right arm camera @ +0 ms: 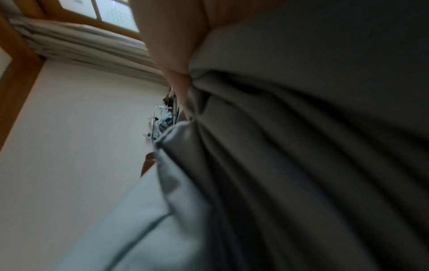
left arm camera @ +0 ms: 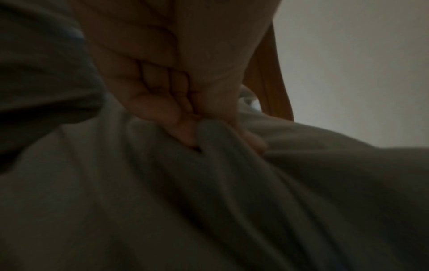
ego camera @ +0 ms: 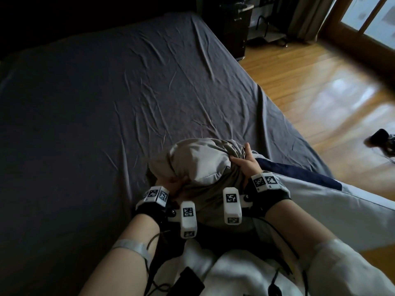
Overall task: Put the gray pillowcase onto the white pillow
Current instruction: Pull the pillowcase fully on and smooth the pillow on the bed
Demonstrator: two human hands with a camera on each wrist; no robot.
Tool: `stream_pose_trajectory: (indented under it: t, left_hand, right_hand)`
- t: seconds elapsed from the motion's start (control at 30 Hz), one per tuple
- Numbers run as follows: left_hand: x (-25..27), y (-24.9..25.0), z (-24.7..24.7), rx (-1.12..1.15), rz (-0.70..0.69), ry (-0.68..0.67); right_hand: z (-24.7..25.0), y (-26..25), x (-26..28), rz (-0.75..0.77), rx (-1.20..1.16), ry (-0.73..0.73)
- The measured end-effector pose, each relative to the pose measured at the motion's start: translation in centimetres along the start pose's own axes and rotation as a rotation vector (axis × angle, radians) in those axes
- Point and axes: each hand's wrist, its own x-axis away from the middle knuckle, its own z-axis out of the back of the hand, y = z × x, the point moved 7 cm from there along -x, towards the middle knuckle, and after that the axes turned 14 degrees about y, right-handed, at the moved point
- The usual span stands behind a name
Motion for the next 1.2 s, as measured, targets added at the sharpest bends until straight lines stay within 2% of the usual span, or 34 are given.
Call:
stream_pose_trajectory:
  t: [0.1,0.17,0.23,0.3,0.37,0.47,0.6,0.7,0.77,0.93,1.03,1.2]
  left_hand:
    - [1.5,-0.3,-0.7,-0.34,-0.156,-0.092]
    - [2.3,-0.3,-0.3,-0.356,-0.15,-0.118]
    - [1.5,0.6,1.5,-0.256,-0.168,0.002]
    - [0.5,2.4,3.9,0.023,-0.248,0.175]
    - [0.2,5.1,5.8,0.275,-0.341,0.262]
    - [-0.3,8.6,5.0,0.369,-0.407,0.173]
    - [-0.9,9.7,2.2,0.222,-0.343,0.047]
    - [-1.7,10.0,3.0,0.22,-0.293,0.092]
    - [-2.7,9.7,4.0,0.276,-0.235,0.131]
    - [-3.5,9.3,4.6,0.326,-0.139,0.122]
    - [-3.6,9.8,4.8,0.316,-0.148,0.132]
    - [-3.6,9.8,4.3,0.184,-0.167,0.147]
  right_hand:
    - [0.1,0.0,-0.6,-0.03,-0.05,0.038]
    - [-0.1,0.0,-0.6,-0.033,-0.045,0.03]
    - [-0.3,-0.2,-0.5,-0.013,-0.012,0.022]
    - [-0.4,-0.3,-0.4,-0.005,-0.01,0.021]
    - [-0.3,-0.3,-0.3,0.004,-0.007,0.019]
    - [-0.4,-0.5,0.2,0.008,-0.015,-0.01]
    - [-0.2,-0.7,0.8,0.027,0.021,-0.041]
    - [0.1,-0.6,0.8,0.034,0.011,-0.056]
    - [-0.1,-0.6,1.0,0.03,-0.049,-0.117]
    - [-1.3,-0.8,2.2,0.123,0.121,-0.285]
    - [-1.3,-1.1,2.5,0.184,0.183,-0.294]
    - [-1.7,-1.4,3.7,0.215,0.366,-0.465]
